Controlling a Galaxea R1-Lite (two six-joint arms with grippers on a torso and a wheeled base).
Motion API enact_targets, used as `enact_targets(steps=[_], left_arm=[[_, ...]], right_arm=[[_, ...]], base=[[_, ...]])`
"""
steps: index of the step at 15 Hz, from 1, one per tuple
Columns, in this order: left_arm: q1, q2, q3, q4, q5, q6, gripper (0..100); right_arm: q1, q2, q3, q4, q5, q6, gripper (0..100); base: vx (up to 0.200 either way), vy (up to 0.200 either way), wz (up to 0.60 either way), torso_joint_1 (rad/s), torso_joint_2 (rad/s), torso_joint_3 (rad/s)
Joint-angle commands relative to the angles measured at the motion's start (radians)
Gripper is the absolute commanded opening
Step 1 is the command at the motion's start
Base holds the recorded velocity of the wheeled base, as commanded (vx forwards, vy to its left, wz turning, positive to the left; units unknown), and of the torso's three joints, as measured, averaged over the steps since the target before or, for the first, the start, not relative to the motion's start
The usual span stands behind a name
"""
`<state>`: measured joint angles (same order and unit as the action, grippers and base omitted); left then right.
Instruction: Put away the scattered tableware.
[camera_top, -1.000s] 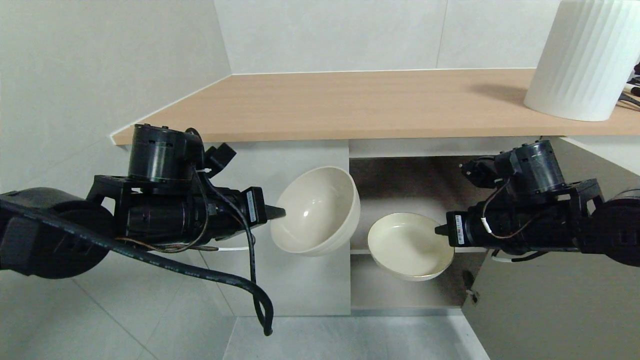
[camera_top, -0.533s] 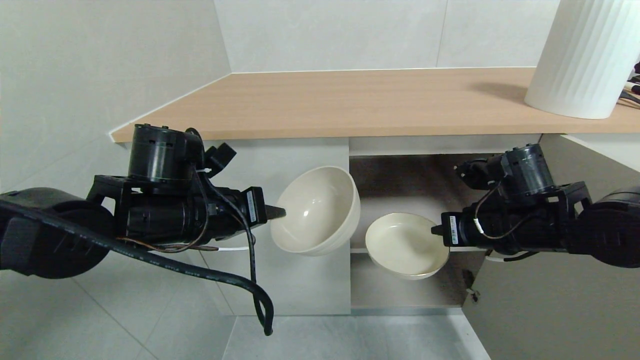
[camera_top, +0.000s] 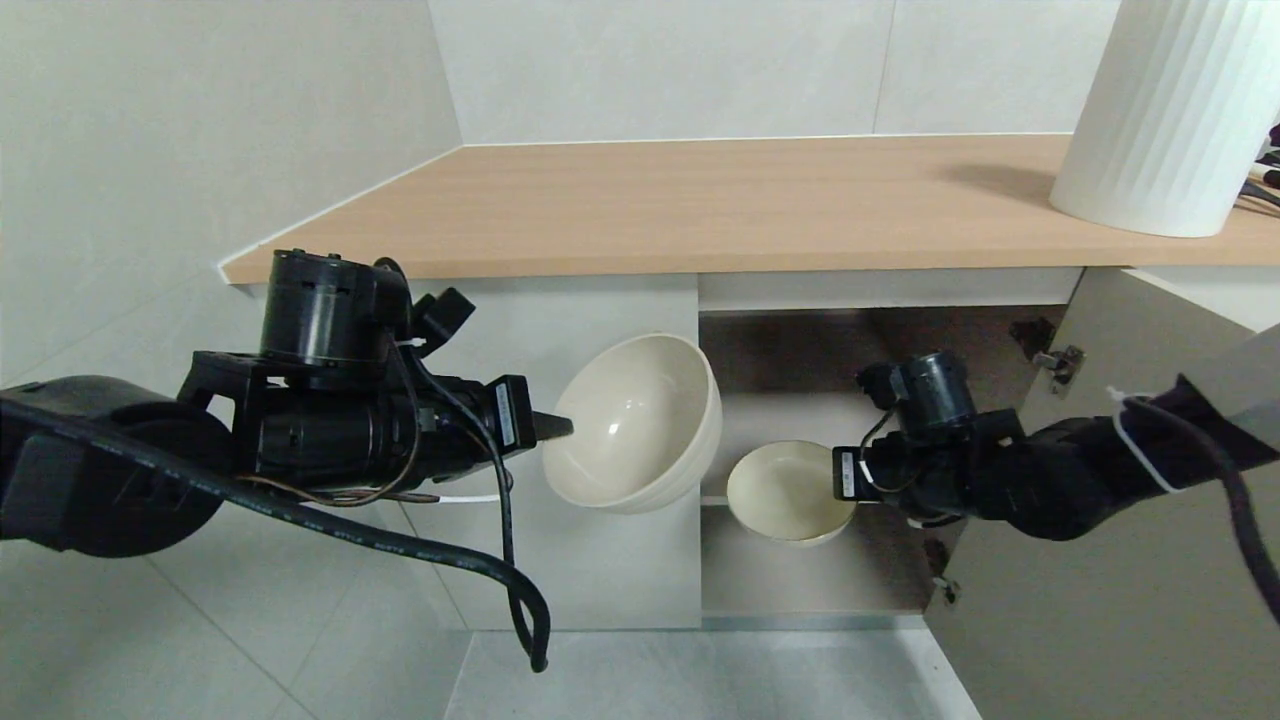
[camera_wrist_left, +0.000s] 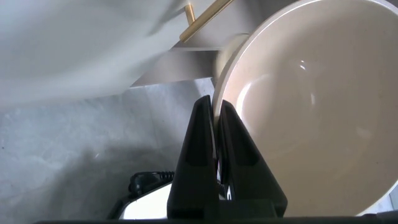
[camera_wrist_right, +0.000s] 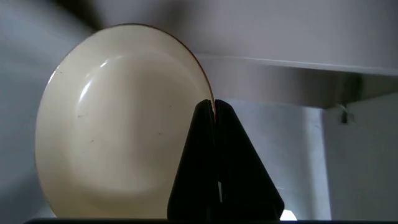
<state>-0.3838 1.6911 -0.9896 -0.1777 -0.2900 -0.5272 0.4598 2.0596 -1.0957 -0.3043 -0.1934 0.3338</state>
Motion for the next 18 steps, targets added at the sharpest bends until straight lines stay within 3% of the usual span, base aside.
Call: enact_targets(steps=[1,5,18], left_arm=[[-0.001,0.002,0.0,0.0,0.0,0.0,0],[-0.006,0.002,0.002,0.0,0.0,0.0,0],[-0.018,0.015,0.006,0.0,0.003,0.0,0]], right_arm=[[-0.024,0.171,-0.105,-0.003,-0.029,0.065,0],[-0.112,0.272,-0.202,-0.003,-0.034,0.074,0],[-0.144,0.462,-0.446,0.004,-0.155,0.157,0]], base=[[0.0,0.0,0.0,0.0,0.0,0.0],[0.0,0.0,0.0,0.0,0.0,0.0],[0.0,0.0,0.0,0.0,0.0,0.0]])
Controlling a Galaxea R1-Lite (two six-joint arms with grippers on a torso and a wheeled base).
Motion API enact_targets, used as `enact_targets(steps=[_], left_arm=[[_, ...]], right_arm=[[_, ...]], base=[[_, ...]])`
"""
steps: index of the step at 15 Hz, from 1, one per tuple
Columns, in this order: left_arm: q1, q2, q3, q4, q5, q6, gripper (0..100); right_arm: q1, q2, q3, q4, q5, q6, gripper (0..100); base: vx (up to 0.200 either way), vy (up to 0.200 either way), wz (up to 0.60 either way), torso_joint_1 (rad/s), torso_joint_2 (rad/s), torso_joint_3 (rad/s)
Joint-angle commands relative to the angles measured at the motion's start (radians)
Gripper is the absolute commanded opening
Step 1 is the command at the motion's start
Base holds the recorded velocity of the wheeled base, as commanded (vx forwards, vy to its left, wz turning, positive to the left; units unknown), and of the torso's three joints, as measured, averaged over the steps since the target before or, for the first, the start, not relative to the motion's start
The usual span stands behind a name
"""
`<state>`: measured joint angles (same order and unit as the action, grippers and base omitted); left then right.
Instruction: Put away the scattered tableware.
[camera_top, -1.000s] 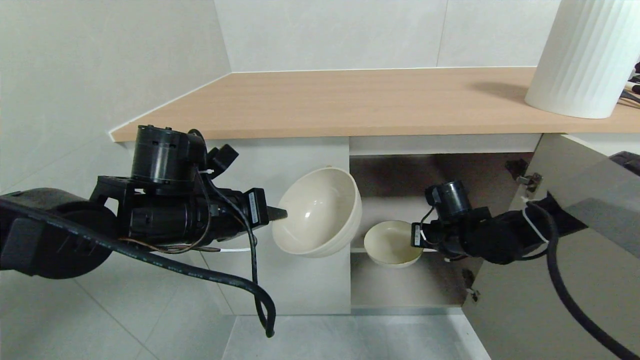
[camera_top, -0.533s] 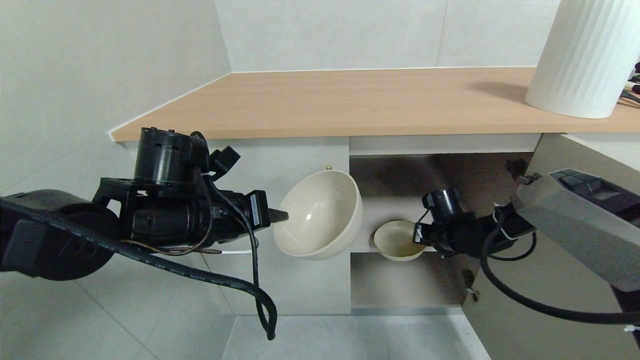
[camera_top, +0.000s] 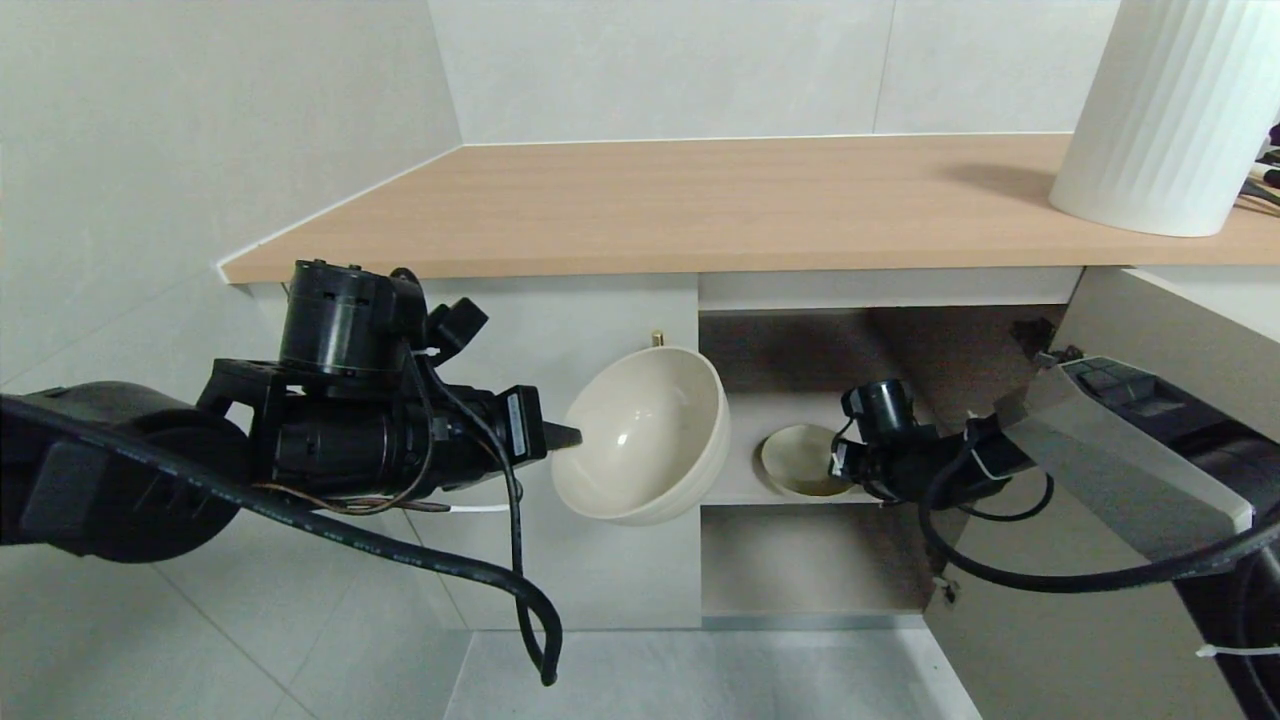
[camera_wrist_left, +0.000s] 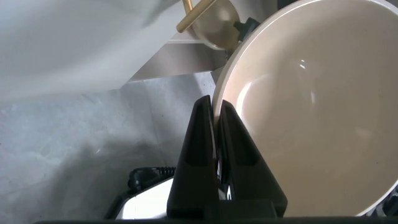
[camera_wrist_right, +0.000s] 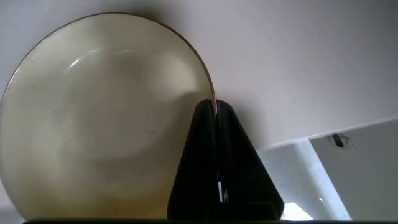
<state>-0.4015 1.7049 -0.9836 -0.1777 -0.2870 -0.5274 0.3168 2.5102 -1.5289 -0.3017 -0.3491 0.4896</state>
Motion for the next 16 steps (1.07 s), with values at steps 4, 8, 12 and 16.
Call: enact_targets(steps=[4,8,12,16], left_arm=[[-0.002,0.002,0.0,0.0,0.0,0.0,0],[-0.002,0.005,0.0,0.0,0.0,0.0,0],[-0.002,0.01,0.0,-0.002,0.0,0.0,0],[-0.003,0.018,0.0,-0.002,0.002,0.001,0]], right_arm=[[-0.022,0.05,-0.079,0.003,-0.047,0.007,0],[-0.031,0.059,-0.106,0.001,-0.048,0.02,0],[-0.038,0.061,-0.115,0.001,-0.05,0.02,0],[-0.039,0.061,-0.117,0.003,-0.05,0.02,100]], base=[[0.0,0.0,0.0,0.0,0.0,0.0],[0.0,0.0,0.0,0.0,0.0,0.0],[0.0,0.0,0.0,0.0,0.0,0.0],[0.0,0.0,0.0,0.0,0.0,0.0]])
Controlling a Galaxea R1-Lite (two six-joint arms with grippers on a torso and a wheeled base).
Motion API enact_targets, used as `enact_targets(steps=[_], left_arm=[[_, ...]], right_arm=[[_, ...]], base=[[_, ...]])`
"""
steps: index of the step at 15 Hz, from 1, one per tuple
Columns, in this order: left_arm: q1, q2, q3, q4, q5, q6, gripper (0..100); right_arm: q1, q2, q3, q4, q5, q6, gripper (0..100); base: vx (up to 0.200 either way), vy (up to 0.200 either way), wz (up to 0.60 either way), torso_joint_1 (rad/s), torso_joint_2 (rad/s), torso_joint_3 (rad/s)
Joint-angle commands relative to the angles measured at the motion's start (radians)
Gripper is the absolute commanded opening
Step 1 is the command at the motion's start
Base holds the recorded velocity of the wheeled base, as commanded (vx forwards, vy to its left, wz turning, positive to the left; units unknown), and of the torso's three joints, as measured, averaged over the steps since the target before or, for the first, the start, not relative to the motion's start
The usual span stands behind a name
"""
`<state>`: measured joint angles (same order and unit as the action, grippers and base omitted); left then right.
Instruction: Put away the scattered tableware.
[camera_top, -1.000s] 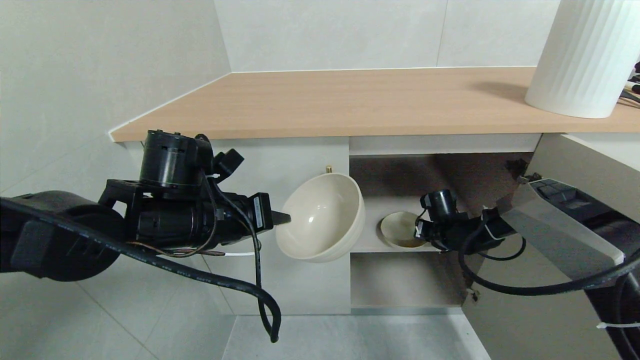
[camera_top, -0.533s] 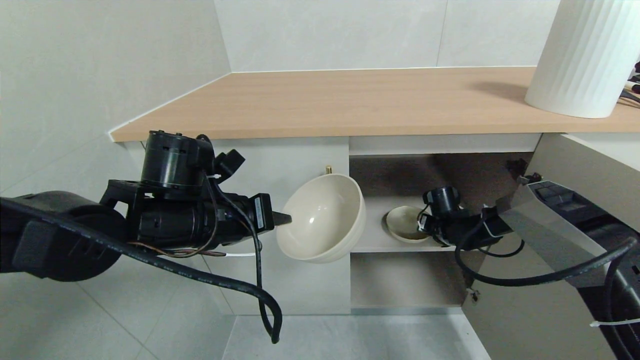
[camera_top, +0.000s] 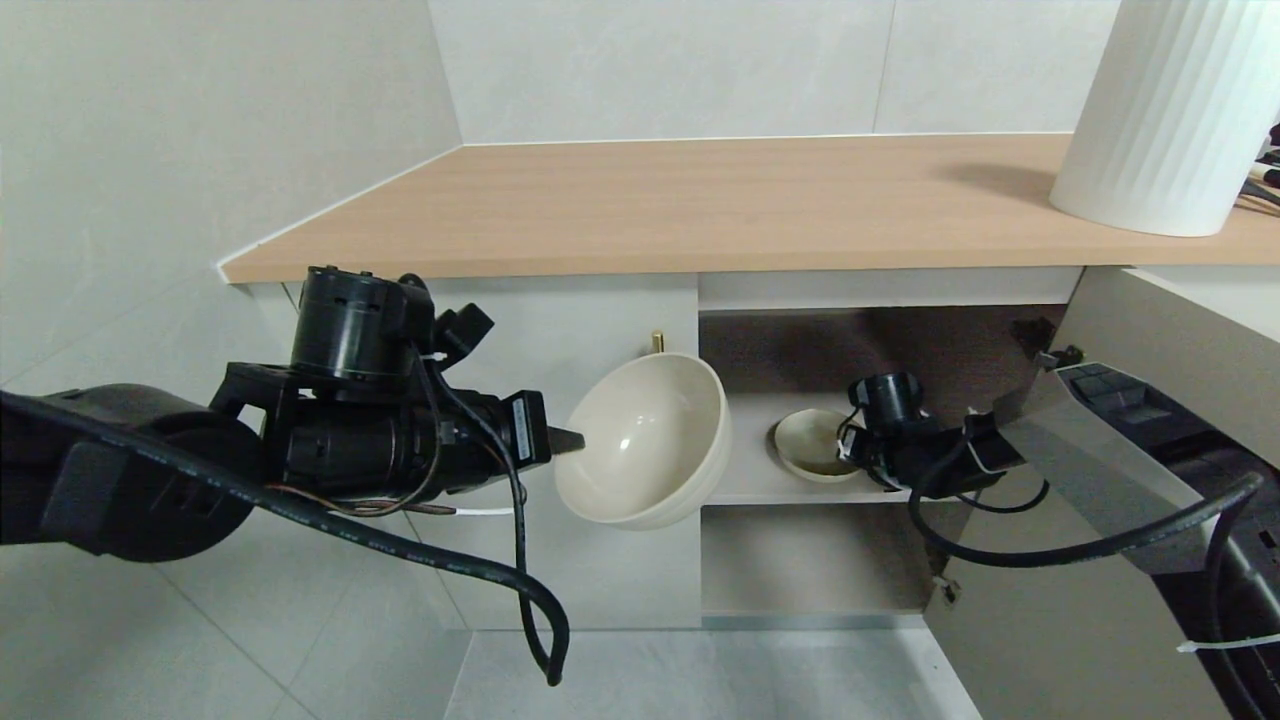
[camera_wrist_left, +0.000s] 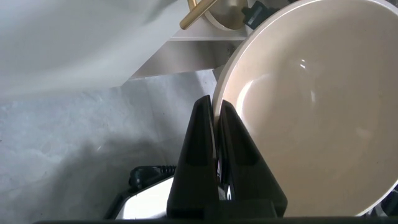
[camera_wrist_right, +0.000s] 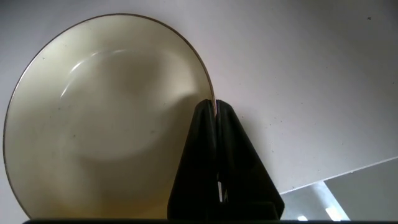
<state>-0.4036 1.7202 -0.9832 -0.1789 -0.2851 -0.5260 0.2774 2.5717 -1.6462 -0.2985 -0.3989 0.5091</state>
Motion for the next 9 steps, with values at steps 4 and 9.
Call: enact_targets(steps=[4,9], left_arm=[[-0.001,0.009,0.0,-0.001,0.0,0.0,0],[-0.017,0.042,0.001,0.001,0.038,0.024,0]], right_arm=[[0.0,-0.002,0.002,-0.001,0.0,0.0,100],[0.003,-0.082,0.082,-0.001,0.006,0.009,100]], base=[[0.0,0.0,0.0,0.0,0.0,0.0],[0.0,0.0,0.0,0.0,0.0,0.0]])
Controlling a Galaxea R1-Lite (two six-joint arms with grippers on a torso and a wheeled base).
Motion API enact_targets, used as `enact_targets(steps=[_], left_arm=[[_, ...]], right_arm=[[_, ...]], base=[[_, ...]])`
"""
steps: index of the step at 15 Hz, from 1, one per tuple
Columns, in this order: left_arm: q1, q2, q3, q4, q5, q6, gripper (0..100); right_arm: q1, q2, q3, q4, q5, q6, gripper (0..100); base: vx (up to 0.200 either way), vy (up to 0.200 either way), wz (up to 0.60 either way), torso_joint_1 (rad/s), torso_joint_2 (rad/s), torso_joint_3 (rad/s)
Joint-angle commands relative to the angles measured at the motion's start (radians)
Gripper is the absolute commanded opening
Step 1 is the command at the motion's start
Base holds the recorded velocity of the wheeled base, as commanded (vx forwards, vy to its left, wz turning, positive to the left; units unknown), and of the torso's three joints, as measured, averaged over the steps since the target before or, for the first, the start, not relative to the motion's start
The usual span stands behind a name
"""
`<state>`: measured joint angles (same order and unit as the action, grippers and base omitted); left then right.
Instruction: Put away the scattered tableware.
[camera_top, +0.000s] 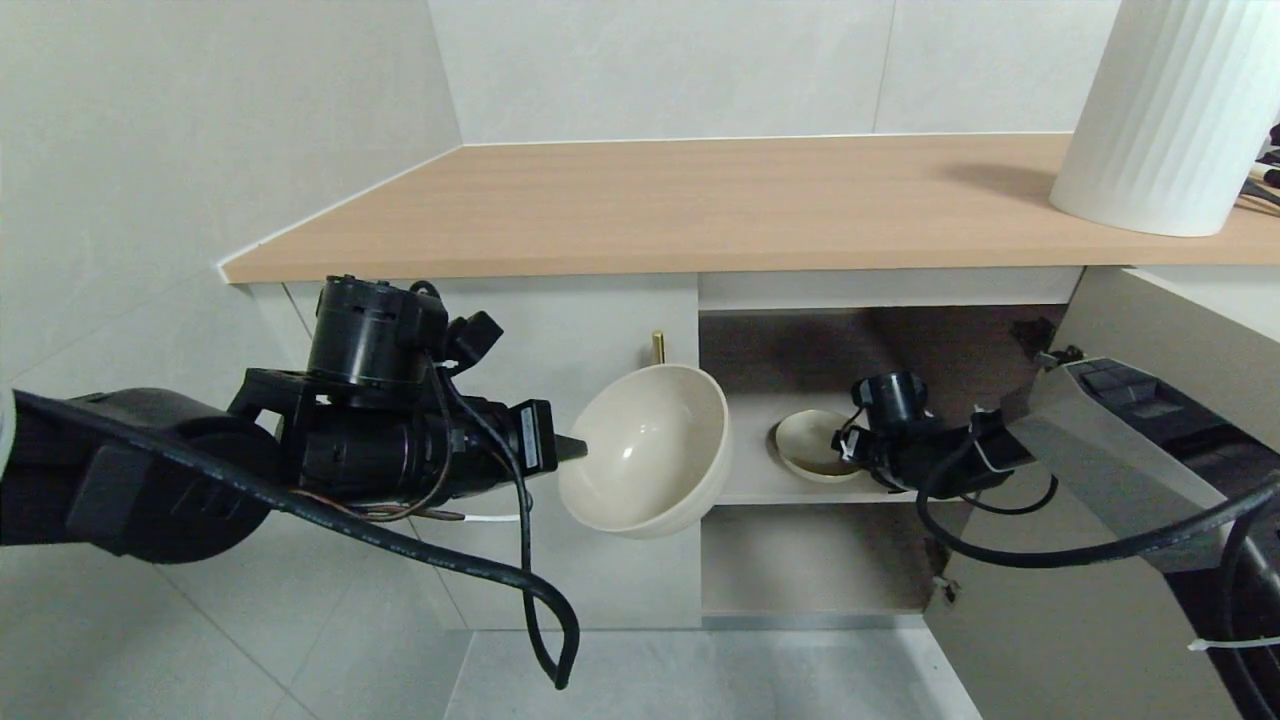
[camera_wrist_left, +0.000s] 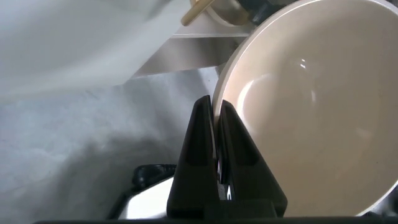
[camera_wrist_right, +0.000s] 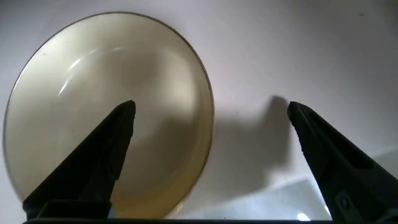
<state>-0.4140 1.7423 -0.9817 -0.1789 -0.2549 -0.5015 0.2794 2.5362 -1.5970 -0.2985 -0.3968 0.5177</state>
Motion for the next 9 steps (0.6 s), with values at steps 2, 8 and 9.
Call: enact_targets(steps=[2,8,9], left_arm=[[-0.035,0.074,-0.006,-0.001,0.109,0.001,0],[-0.098,0.112,-0.008,0.095,0.175,0.035,0],[-0.112,0.125,-0.011,0.139,0.177,0.05,0]], right_arm=[[0.014,-0.114,0.101,0.002,0.026,0.001,100],[0.126,-0.444,0.411,0.007,0.289,-0.05,100],[0.152,-0.491,0.437,0.032,0.317,-0.056,100]], base=[[0.0,0.0,0.0,0.0,0.0,0.0],[0.0,0.0,0.0,0.0,0.0,0.0],[0.0,0.0,0.0,0.0,0.0,0.0]])
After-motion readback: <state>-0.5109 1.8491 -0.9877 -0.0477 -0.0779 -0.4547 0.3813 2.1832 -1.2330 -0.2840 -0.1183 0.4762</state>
